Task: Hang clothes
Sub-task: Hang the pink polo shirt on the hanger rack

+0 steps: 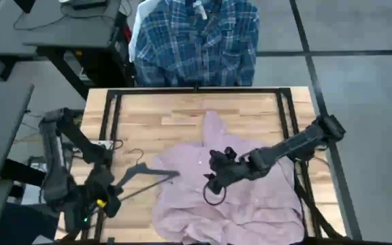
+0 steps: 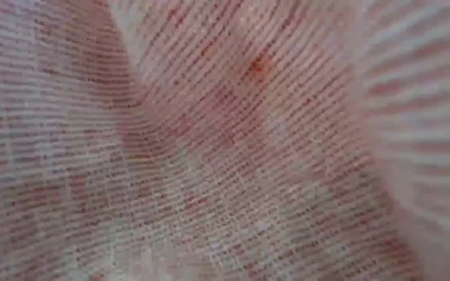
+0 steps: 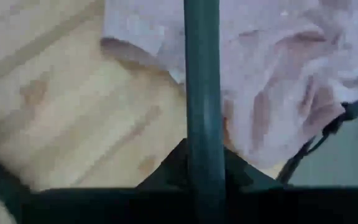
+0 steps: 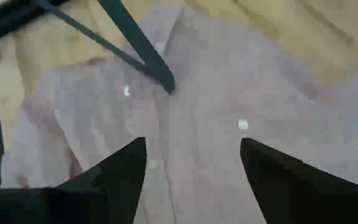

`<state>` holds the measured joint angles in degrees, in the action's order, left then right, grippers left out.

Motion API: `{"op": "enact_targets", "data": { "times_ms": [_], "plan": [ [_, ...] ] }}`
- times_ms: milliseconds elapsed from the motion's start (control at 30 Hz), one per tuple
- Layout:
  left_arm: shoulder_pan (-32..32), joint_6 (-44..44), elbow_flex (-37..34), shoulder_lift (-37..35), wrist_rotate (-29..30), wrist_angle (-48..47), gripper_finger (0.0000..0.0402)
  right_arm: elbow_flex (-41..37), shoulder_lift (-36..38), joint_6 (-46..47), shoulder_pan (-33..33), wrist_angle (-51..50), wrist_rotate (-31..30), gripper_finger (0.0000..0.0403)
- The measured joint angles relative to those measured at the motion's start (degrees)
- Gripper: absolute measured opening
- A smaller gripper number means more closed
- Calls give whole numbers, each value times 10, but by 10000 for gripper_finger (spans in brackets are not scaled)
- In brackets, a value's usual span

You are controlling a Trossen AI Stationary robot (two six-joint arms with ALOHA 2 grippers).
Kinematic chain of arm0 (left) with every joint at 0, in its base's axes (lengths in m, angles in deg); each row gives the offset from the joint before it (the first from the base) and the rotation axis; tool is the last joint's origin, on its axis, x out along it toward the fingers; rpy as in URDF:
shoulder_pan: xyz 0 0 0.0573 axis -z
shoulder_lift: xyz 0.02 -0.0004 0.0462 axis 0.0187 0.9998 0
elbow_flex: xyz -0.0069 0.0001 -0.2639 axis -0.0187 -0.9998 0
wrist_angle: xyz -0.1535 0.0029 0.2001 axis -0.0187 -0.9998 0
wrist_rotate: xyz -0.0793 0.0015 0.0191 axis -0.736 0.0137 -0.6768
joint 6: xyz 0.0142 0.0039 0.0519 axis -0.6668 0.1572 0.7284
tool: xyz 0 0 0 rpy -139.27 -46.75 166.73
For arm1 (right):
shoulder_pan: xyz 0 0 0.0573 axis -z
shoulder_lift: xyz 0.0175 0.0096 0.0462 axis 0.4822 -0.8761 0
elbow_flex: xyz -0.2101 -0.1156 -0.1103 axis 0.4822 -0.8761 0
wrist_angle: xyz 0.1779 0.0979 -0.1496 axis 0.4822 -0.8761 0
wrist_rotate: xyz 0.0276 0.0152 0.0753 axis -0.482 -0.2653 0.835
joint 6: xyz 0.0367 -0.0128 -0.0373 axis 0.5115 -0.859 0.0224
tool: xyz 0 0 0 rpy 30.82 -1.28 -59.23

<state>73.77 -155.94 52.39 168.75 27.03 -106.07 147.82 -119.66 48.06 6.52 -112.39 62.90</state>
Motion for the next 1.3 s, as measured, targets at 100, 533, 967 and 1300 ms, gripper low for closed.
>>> {"op": "enact_targets", "data": {
  "times_ms": [100, 533, 967, 1300],
  "plan": [
    [25, -24, 52, 13, -2, -29, 12, 0, 0, 0, 0, 1, 3, 249],
    [40, 118, 128, 26, -108, -29, 11, 0, 0, 11, 0, 13, 7, 249],
    [-4, 309, 205, 8, -79, -28, 11, 0, -1, -2, -2, 74, 30, 249],
    [-32, 325, 159, -22, -78, -28, 11, -1, -157, 69, -53, 148, 81, 249]
  ]
}}
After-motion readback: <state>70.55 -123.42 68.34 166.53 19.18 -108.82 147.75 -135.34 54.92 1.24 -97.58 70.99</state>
